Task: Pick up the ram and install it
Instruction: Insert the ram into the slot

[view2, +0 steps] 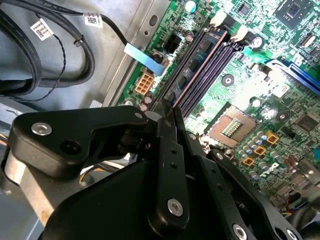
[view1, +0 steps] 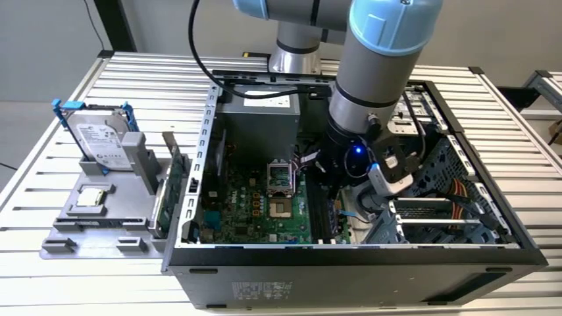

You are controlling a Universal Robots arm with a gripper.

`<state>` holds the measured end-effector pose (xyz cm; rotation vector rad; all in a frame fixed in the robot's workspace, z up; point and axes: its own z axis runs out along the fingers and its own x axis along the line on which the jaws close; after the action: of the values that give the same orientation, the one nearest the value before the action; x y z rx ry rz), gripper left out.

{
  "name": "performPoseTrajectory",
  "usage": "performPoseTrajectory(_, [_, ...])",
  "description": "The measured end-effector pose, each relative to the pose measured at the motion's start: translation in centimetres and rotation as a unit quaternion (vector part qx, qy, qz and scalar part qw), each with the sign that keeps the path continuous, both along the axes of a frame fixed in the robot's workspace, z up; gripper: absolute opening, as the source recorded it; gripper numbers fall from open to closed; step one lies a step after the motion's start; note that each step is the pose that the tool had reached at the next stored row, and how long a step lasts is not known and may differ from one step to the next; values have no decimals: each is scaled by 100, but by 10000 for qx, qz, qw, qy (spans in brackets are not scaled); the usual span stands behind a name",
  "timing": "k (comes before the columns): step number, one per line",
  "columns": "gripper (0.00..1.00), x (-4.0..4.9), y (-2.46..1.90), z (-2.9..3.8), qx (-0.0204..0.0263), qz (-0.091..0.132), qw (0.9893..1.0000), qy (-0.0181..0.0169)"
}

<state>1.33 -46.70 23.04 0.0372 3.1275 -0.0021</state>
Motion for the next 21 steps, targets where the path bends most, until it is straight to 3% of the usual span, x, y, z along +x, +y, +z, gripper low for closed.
performPoseTrajectory(13, [0, -11, 1, -42, -1, 0, 10000, 0])
performPoseTrajectory(21, [0, -11, 30, -89, -3, 0, 10000, 1])
